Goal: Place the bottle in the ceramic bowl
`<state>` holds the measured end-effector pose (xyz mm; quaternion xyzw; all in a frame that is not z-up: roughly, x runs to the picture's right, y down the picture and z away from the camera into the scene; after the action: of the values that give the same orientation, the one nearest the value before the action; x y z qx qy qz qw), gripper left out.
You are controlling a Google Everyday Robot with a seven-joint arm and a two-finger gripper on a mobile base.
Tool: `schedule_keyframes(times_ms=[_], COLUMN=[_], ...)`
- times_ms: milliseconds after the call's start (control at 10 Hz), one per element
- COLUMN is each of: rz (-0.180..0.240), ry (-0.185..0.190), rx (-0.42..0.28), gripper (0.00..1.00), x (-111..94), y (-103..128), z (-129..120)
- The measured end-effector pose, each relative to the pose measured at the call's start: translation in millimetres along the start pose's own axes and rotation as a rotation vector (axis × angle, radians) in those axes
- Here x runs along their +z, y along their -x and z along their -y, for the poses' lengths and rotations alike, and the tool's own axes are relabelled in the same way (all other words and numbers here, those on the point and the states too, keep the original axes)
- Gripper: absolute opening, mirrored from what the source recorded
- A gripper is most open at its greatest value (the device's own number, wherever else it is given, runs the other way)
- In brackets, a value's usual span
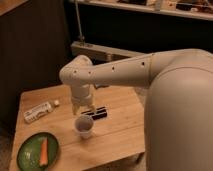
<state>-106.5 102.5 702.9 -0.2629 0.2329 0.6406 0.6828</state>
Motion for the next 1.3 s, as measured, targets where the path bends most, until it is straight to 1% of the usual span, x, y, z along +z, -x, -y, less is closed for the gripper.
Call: schedule_keyframes(times_ms=[1000, 1100, 1200, 1300], rz=[0.002, 0.015, 0.055, 0.091], ry=[-0.001, 0.009, 0.032, 0.043], rx=[-0.001, -0.027, -0.095, -0.177], gripper=[0.65, 0.65, 0.65, 0.65], x=[-1, -3, -11, -20], y=[0, -1, 0, 0], z=[0, -3, -8, -11])
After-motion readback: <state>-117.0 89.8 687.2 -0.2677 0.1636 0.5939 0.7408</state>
